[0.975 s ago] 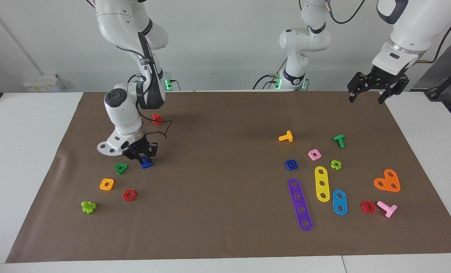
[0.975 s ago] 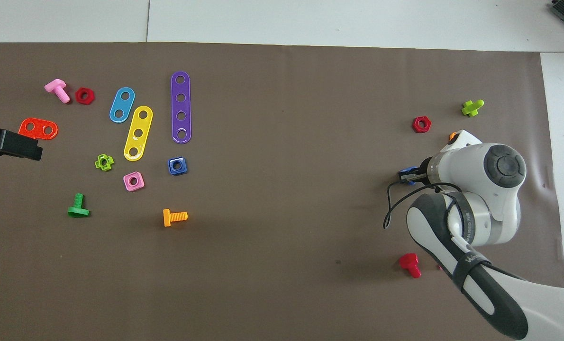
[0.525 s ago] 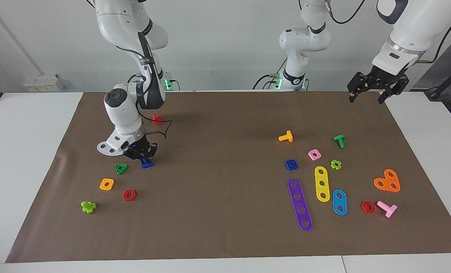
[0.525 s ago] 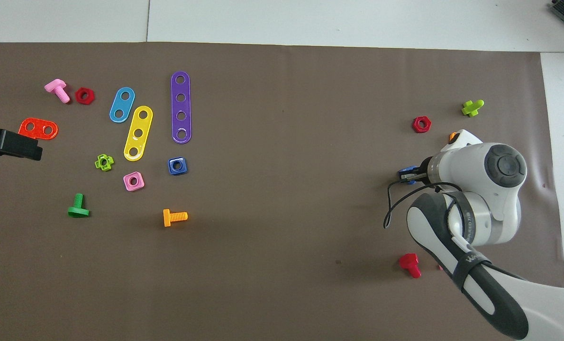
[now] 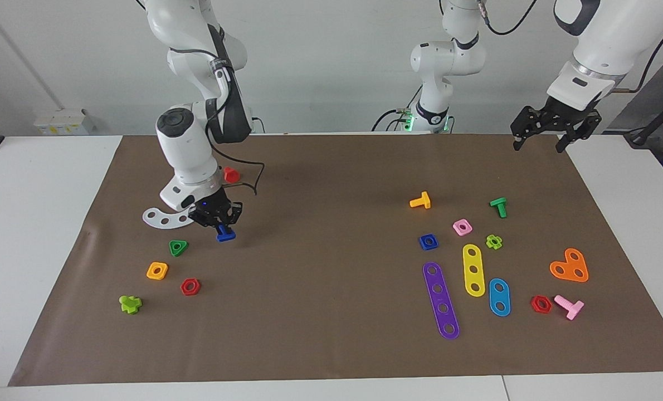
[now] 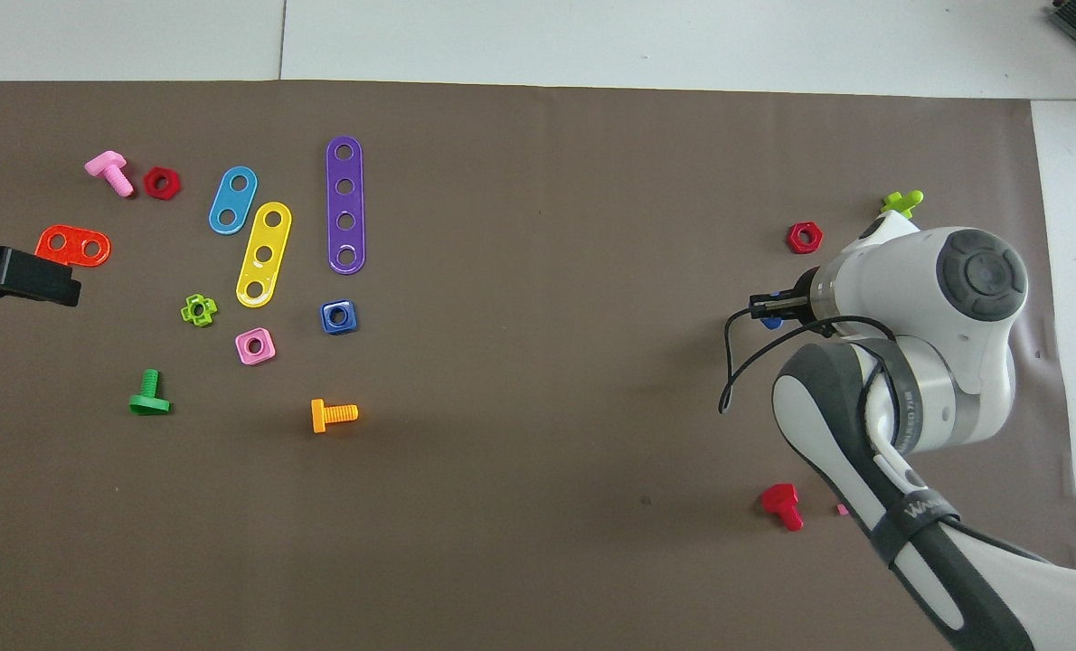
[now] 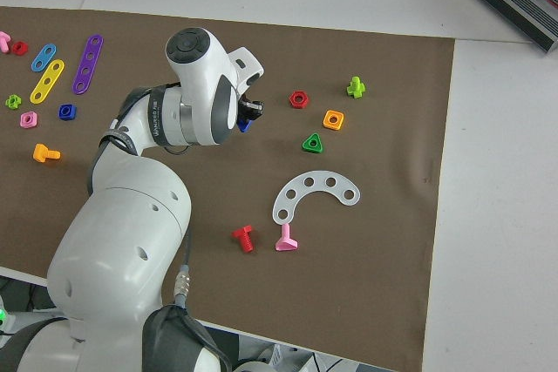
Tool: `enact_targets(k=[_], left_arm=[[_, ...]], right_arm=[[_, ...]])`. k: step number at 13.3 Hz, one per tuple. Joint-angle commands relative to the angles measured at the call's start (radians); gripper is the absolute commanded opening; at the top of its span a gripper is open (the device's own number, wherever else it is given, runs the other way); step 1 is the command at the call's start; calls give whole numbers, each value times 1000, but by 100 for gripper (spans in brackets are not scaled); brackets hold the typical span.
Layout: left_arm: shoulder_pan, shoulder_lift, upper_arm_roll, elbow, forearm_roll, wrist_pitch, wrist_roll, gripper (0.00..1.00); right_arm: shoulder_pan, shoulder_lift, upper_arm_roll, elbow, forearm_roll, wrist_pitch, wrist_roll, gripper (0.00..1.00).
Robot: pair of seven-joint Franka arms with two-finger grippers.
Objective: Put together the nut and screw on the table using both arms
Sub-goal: 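Carry the blue screw with the right gripper to the table center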
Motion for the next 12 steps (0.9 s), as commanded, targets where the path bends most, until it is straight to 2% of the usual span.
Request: enact_targets(k=[1, 4, 7, 12], left_arm=[[14, -30, -6, -32, -9, -2, 7, 100], [14, -30, -6, -32, -9, -2, 7, 100], [14, -30, -6, -32, -9, -2, 7, 100], [14, -30, -6, -32, -9, -2, 7, 100]], right_arm=[[82, 15, 3, 66, -4, -30, 97, 0], [202, 44, 3, 110, -22, -33, 233, 0], [326, 148, 3, 222, -82, -27, 451, 0], [424, 239, 3, 224, -126, -5, 581, 0]])
